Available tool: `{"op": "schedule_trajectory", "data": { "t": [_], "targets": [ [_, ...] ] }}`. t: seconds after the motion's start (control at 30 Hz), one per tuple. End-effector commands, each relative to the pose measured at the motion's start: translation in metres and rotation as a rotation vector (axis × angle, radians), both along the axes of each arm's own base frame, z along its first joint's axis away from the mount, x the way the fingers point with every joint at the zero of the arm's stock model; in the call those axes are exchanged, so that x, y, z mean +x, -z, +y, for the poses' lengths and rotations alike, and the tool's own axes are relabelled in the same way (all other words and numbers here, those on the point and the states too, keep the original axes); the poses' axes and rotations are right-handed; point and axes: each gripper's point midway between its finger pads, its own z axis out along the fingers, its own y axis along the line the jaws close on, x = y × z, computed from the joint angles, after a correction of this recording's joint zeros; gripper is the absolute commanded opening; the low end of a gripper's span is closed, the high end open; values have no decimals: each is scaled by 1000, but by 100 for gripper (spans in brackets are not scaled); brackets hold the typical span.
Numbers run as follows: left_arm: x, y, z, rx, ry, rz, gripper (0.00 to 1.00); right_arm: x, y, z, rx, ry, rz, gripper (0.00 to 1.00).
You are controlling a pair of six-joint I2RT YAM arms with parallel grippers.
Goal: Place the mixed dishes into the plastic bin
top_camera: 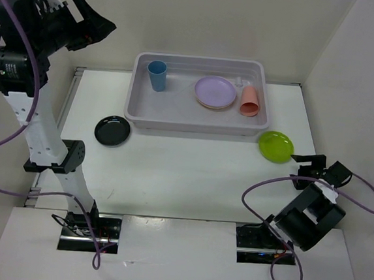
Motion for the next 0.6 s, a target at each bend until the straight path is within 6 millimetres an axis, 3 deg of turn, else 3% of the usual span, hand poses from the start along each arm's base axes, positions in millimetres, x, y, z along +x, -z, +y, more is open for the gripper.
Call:
{"op": "schedule_trajectory", "data": {
  "t": [0.0, 0.17, 0.4, 0.57],
  "targets": [
    [-38, -40, -4, -9, 21, -135, 92, 19, -9, 0, -47, -58, -72, 90],
    [-45, -50, -11, -38, 52, -160, 93, 35, -10, 5, -99, -89, -90, 90],
    [-47, -52, -16, -38, 83, -169, 93, 48, 17, 22, -66, -123, -35, 90],
    [-50, -52, -6, -36, 52, -169, 94, 53, 29, 20, -61, -114, -24, 85]
  ]
}}
